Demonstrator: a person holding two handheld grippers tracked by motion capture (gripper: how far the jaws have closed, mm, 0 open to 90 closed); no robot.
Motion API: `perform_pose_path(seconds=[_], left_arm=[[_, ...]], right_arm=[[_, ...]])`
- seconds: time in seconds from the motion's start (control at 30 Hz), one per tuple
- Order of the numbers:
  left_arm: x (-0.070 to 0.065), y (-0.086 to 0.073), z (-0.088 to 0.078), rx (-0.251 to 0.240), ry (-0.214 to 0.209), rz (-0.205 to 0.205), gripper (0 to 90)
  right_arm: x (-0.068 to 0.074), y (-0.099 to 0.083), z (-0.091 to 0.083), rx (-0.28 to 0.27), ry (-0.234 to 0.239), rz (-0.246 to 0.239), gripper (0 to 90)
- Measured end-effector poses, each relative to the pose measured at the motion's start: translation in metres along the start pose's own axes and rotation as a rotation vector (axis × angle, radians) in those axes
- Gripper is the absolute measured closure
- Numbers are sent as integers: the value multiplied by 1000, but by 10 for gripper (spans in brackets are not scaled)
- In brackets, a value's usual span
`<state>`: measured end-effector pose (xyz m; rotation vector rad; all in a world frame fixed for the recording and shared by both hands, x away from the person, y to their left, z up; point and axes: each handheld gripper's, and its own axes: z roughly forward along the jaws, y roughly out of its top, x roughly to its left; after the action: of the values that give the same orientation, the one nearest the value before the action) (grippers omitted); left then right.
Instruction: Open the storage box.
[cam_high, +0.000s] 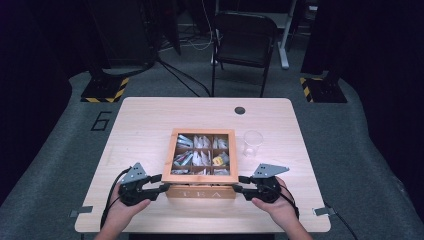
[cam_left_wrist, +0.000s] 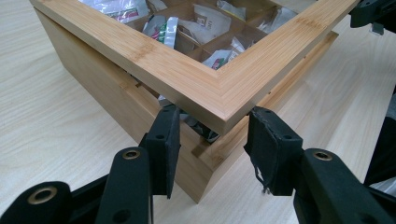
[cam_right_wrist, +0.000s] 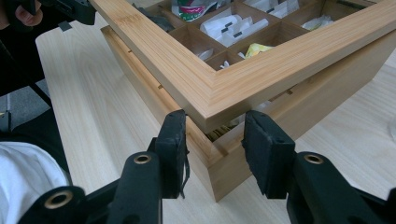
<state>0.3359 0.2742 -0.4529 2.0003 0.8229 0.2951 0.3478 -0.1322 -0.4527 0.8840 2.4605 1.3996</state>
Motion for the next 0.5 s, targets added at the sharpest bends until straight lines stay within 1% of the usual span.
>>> perform_pose_path(seconds=[0.03, 0.1, 0.13, 0.17, 0.2, 0.23, 0.33, 0.37, 0.43, 0.5], left_arm=[[0, 1, 0, -4, 4, -2, 545], [0, 2, -1, -2, -4, -16, 545], [0, 4, -2, -7, -2, -17, 545], [0, 5, -3, -1, -8, -22, 545], [1, 6, -3, -4, -1, -18, 545], [0, 7, -4, 1, -7, -26, 545], [0, 11, -5, 2, 9, -13, 545], [1, 13, -6, 0, 14, -6, 545], [1, 15, -7, -10, 16, -14, 545], [1, 18, -8, -24, 21, -20, 543]], right_arm=[[0, 2, -1, 5, -4, 1, 591], [0, 4, -2, 6, -6, 2, 591], [0, 4, -2, 7, -9, 0, 592], [0, 5, -3, 5, -7, 5, 591], [0, 6, -3, 3, -3, 2, 591], [0, 7, -4, 4, -5, 12, 591], [-1, 11, -4, 4, -3, 15, 590], [-1, 12, -5, 5, -4, 23, 590], [-1, 15, -6, 2, -6, 20, 590], [-2, 20, -8, -5, -1, 29, 590]])
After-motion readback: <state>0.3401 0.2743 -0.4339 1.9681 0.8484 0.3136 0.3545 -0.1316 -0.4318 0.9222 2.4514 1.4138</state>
